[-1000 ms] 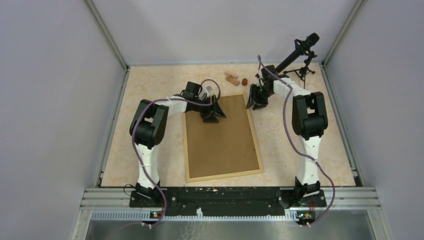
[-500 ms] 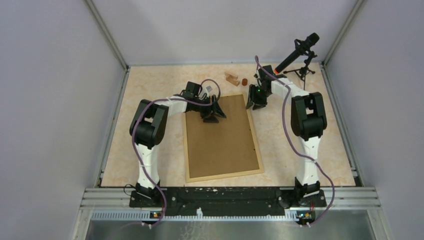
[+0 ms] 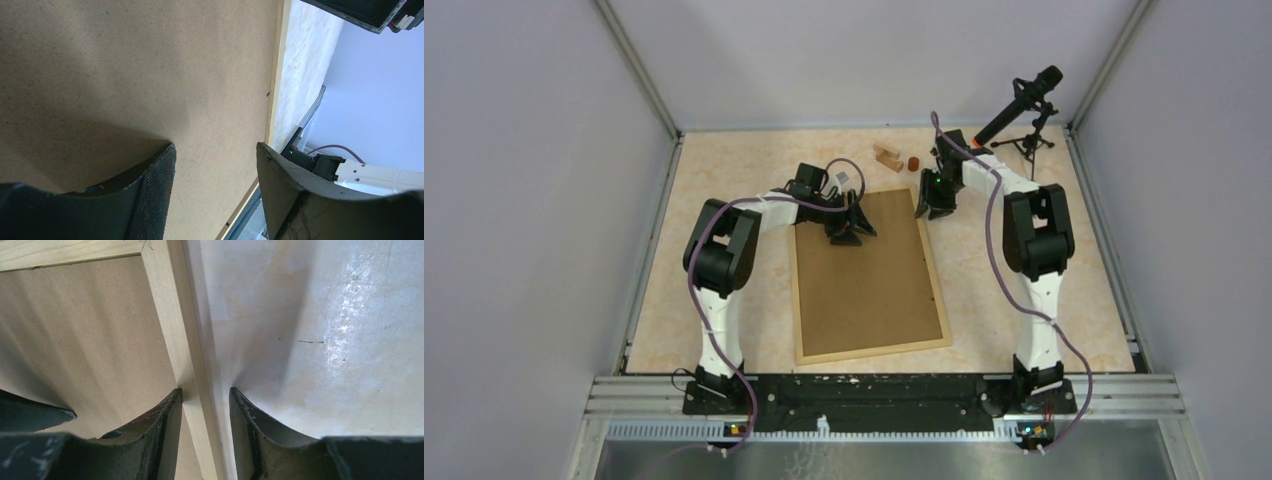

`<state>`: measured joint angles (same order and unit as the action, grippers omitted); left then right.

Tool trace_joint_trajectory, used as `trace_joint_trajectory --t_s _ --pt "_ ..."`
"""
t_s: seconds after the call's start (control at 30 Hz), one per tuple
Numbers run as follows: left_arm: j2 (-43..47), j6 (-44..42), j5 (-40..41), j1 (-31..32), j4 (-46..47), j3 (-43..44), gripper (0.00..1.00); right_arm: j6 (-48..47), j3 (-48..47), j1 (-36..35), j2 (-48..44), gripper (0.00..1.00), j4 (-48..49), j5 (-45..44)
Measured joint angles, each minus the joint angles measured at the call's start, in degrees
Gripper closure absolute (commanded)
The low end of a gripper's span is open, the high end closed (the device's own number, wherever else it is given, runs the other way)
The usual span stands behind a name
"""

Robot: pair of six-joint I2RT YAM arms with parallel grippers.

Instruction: Put the photo into the frame

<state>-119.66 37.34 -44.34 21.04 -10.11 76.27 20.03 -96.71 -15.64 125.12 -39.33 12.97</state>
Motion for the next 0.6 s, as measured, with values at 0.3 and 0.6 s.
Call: trace_joint_trajectory --t_s 0.3,0.6 --pt "0.00 -0.02 0.04 0.00 -0.02 0.00 0.32 0.81 -3.28 -3.15 1.44 0.61 -2.89 -7.45" --pt "4.42 -7.19 7.74 0.92 -8.41 2.25 0.15 0.37 -2.16 -2.58 0.72 0.55 -1.25 -4.11"
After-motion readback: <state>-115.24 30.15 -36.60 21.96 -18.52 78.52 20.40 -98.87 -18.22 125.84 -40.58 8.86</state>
